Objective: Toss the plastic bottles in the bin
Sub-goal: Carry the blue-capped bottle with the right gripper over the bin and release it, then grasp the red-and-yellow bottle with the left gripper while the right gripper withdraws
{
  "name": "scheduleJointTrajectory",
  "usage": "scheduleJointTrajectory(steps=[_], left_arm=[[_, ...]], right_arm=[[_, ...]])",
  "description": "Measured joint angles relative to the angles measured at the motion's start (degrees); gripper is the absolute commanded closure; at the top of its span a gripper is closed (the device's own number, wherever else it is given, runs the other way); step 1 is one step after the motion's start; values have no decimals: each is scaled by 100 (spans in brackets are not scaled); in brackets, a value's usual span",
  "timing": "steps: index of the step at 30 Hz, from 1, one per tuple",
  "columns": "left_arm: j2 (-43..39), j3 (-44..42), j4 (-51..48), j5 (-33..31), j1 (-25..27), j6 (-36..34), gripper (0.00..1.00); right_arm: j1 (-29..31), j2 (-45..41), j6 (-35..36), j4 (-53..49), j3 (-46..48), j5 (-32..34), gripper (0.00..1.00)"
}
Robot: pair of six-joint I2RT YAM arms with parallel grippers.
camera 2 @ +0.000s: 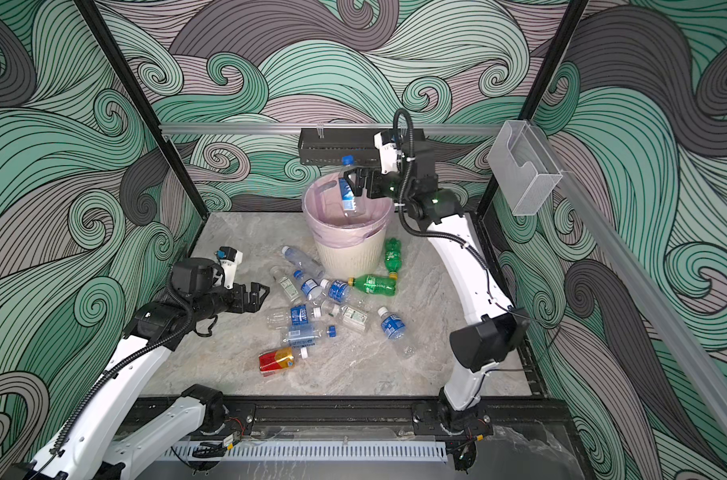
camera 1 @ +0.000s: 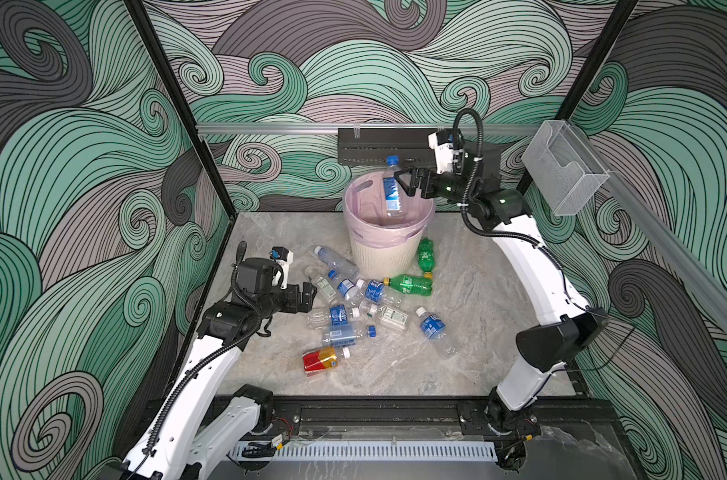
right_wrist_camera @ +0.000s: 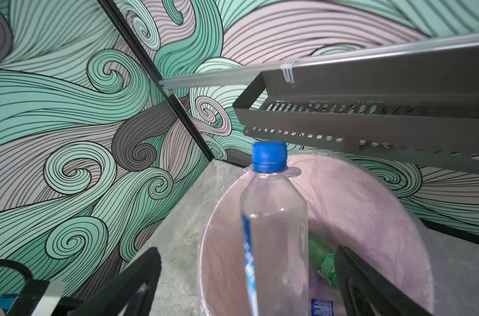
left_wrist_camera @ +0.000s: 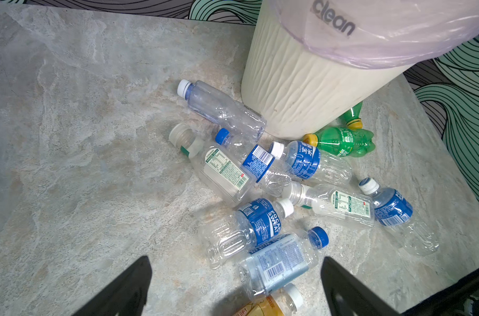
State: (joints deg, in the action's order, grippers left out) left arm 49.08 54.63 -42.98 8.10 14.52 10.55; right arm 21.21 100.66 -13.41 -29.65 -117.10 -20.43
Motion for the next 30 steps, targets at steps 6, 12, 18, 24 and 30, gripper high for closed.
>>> scheduleJointTrajectory(steps=[6,12,18,24,30], left_arm=[[-243,162,-420,262,57,-221,9],[44,258,-638,413,424,-492,11],[664,256,-728,260,1263,-634,16],[1139,197,-793,-76,2271,-579,17],[1502,20,-774,-400,3075,-103,24]], right_arm=[[46,-988,168,-190,1217,223,0],[33,-2669,247,-111,2627,459,0],[-72,-3591,46,-114,4065,809,0],[-380,-3810,-267,-254,5145,1045,0],[-581,-3895,-365,-271,5403,1123,0]])
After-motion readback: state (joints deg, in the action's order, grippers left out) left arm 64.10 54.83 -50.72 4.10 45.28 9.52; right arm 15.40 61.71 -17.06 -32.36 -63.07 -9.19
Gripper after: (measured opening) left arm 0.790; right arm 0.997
